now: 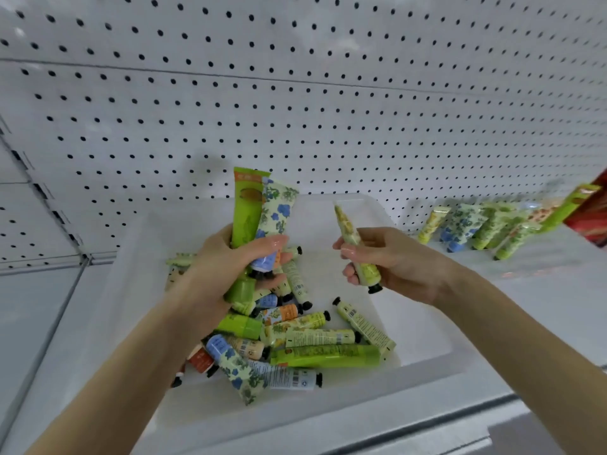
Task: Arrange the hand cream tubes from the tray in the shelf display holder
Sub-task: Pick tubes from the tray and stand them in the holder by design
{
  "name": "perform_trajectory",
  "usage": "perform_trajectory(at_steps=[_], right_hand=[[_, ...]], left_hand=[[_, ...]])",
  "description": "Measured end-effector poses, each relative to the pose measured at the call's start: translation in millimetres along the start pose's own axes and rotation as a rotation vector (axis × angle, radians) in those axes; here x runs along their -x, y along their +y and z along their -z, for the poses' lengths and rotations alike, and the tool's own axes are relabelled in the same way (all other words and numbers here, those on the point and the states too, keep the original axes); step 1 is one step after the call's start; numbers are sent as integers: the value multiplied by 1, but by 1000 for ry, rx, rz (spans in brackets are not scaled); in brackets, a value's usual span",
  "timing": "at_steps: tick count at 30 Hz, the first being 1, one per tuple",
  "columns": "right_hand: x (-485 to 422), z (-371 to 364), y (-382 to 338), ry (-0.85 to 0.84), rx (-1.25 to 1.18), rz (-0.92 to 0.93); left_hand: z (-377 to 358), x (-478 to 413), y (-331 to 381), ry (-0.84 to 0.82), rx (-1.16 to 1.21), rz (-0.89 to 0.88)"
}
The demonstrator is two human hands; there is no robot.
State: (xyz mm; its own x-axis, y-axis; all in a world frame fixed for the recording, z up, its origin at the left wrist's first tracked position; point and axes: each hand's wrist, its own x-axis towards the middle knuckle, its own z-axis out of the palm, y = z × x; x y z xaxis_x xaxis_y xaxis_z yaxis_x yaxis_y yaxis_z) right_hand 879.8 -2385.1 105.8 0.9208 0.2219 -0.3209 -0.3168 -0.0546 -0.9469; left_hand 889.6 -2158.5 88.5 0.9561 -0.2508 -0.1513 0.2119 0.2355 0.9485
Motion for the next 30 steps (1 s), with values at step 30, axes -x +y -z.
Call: perform_trajectory(at_steps=[30], right_hand=[[32, 340, -19, -7, 1161, 377]], left_hand=[[-335, -47, -200, 417, 56, 13]])
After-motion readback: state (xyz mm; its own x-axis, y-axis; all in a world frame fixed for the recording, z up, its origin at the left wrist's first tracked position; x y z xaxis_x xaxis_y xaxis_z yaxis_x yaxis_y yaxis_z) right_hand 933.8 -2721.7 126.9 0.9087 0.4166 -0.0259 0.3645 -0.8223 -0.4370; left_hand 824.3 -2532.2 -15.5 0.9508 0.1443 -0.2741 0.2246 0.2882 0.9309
